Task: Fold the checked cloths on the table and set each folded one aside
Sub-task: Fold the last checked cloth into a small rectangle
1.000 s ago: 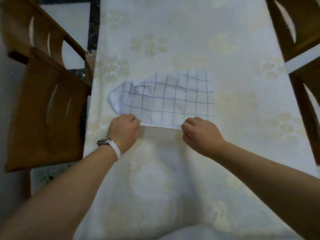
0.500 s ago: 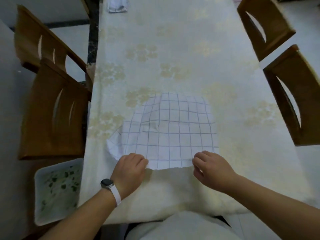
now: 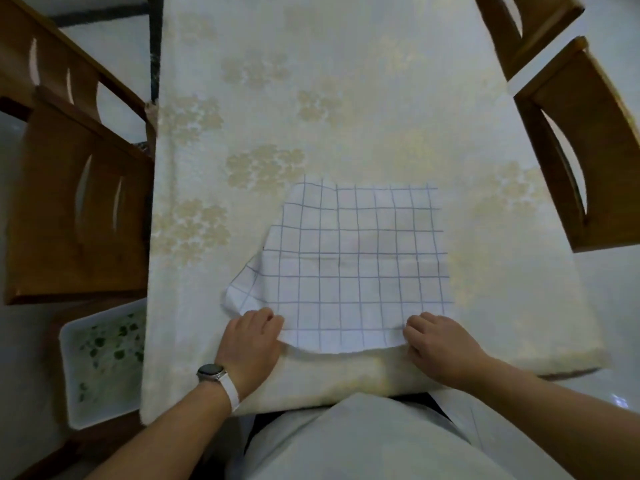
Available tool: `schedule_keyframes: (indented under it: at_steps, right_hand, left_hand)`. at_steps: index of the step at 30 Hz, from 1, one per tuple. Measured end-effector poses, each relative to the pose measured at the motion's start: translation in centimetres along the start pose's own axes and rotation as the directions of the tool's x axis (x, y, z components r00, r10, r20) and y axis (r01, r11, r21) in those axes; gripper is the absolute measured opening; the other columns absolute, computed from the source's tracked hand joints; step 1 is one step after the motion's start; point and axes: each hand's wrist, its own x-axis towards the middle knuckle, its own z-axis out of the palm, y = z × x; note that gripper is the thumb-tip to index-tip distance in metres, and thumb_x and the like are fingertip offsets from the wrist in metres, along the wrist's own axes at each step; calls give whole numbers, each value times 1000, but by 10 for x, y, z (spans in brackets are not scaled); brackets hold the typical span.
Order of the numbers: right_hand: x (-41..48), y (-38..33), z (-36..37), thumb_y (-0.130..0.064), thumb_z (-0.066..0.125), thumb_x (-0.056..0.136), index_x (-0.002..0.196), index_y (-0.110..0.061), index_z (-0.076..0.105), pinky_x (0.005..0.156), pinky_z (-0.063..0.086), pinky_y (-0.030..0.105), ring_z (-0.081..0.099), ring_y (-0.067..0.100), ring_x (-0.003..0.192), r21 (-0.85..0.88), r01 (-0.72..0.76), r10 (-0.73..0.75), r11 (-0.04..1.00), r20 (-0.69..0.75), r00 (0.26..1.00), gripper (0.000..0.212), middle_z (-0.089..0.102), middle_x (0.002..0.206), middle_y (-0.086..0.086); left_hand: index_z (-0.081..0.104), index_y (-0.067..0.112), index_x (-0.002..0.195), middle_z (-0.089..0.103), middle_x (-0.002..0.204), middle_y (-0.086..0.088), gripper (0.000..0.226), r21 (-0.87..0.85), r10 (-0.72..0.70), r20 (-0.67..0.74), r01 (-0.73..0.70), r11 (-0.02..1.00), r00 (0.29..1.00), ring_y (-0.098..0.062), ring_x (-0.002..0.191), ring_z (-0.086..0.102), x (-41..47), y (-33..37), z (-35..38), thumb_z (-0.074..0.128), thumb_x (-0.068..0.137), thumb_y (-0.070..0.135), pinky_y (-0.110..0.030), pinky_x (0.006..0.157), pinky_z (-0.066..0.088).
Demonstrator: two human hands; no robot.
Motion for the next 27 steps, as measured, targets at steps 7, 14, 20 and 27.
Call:
schedule_keyframes:
  at_steps: [7, 14, 20, 27]
  right_hand:
    - [-15, 13, 0, -12, 81, 56, 72, -11, 58, 43, 40, 33, 52, 26, 57, -48, -57, 59, 997, 61, 996, 28, 54, 73, 6]
    - [-18, 14, -3, -19, 72, 55, 68, -13, 52, 45, 28, 32, 46, 24, 58, -126, -78, 100, 989, 175, 980, 24, 48, 71, 4]
    - [3, 6, -27, -54, 52, 71, 77, -21, 58, 55, 36, 28, 48, 17, 63, -75, -52, 69, 996, 254, 965, 34, 52, 76, -3]
    - [91, -19, -75, -46, 43, 94, 109, -16, 60, 72, 44, 34, 54, 22, 89, -15, 28, -25, 1000, 144, 989, 38, 56, 104, 3]
  left_hand:
    - [63, 16, 84, 62, 88, -3, 21, 44, 24, 94, -28, 999, 995, -27, 74, 57, 5, 6, 1, 53, 67, 23, -36, 66, 31]
    - [62, 17, 79, 62, 83, -2, 20, 31, 137, 197, -146, 989, 971, -25, 75, 58, -5, 11, 2, 48, 67, 21, -34, 69, 30]
    - [68, 15, 92, 64, 93, -3, 33, -94, 42, 108, -32, 995, 993, -24, 82, 61, 12, 4, -20, 50, 67, 25, -34, 71, 45]
    - [67, 11, 99, 66, 96, -8, 34, -175, -315, -6, 309, 935, 949, -31, 86, 61, 80, -22, -51, 45, 83, 29, -38, 70, 49]
